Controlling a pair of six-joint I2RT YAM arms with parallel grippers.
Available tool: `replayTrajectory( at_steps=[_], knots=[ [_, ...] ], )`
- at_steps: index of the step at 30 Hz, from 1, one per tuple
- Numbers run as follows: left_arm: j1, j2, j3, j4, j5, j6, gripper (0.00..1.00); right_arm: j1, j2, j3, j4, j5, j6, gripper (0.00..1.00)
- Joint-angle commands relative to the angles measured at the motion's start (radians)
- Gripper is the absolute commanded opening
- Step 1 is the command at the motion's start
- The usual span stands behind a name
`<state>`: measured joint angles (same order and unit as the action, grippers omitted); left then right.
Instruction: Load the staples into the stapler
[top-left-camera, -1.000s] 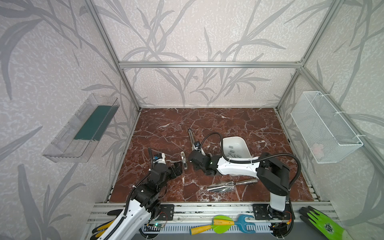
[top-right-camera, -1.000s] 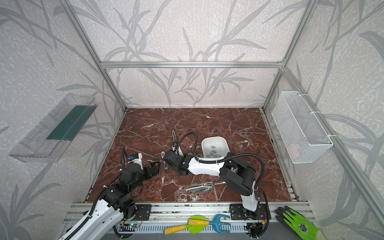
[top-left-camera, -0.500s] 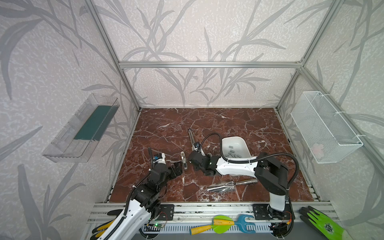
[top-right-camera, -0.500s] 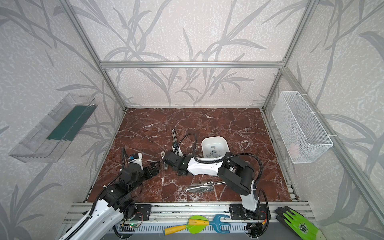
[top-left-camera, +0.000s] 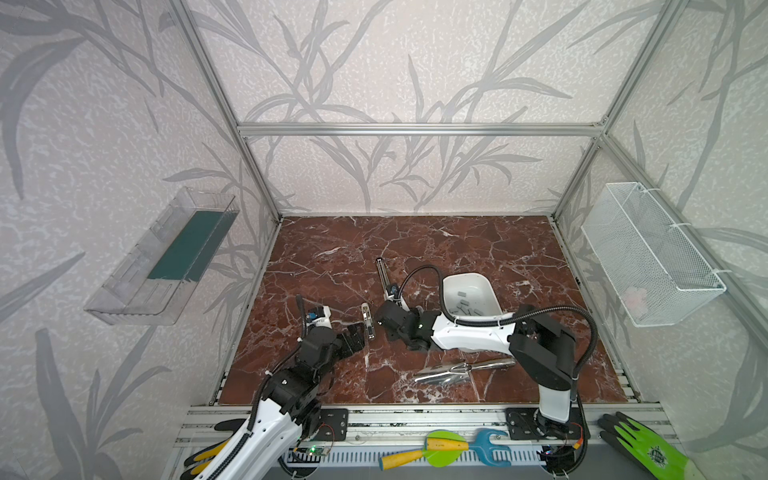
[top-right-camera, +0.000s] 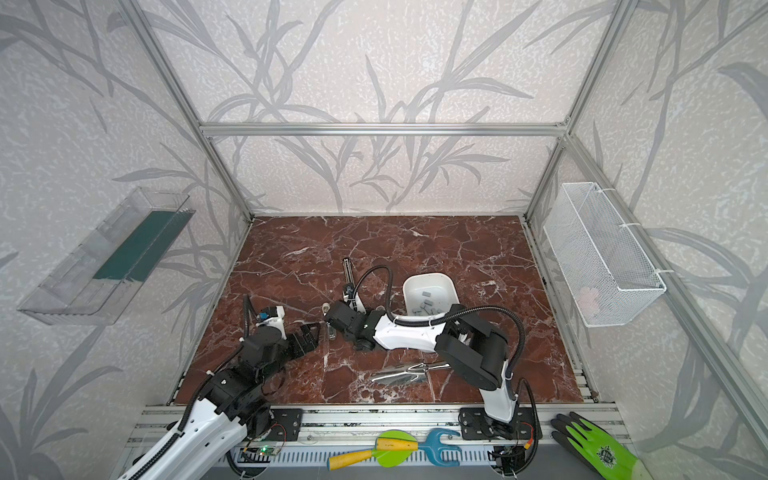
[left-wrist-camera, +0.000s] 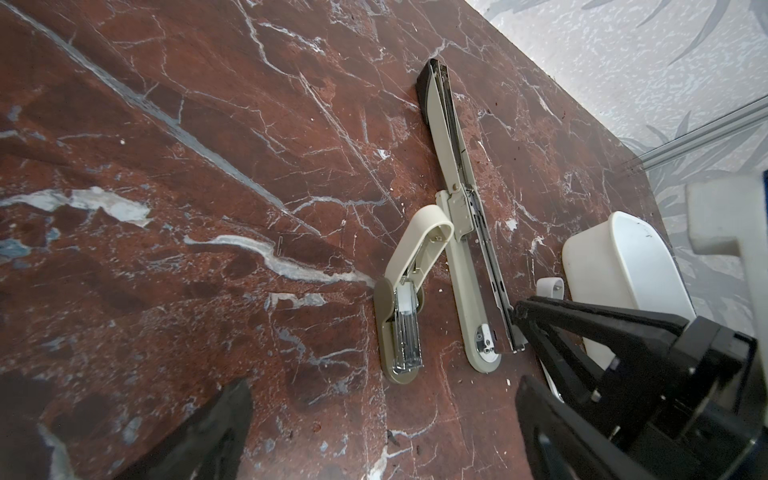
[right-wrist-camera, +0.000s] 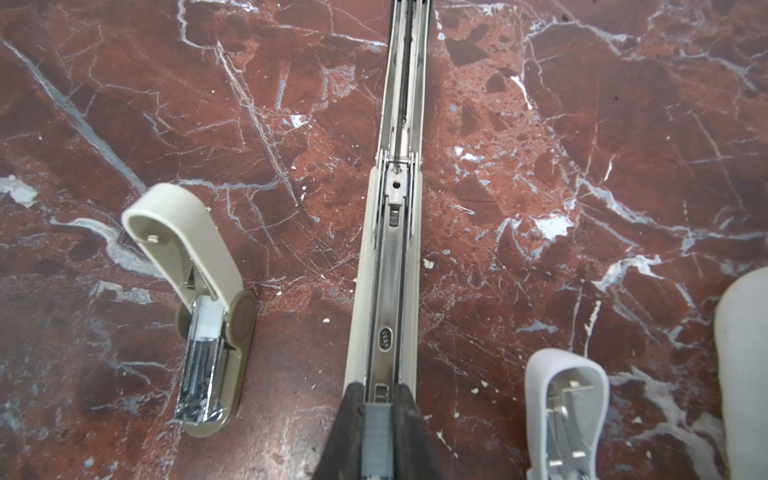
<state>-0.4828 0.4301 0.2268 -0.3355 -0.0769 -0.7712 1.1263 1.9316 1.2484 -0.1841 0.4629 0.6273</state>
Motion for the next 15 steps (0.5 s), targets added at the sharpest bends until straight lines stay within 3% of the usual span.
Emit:
replayTrajectory(
  at_steps=[1,15],
  knots=[
    [0.002,-0.002,-0.007,0.004,-0.014,-0.016,0.99,0.007,0.002,0.028,-0.005,0.014,-0.020,0.07],
    [0.001,-0.002,-0.006,0.005,-0.012,-0.017,0.99,0.008,0.033,0.034,0.000,0.023,-0.014,0.07]
  ],
)
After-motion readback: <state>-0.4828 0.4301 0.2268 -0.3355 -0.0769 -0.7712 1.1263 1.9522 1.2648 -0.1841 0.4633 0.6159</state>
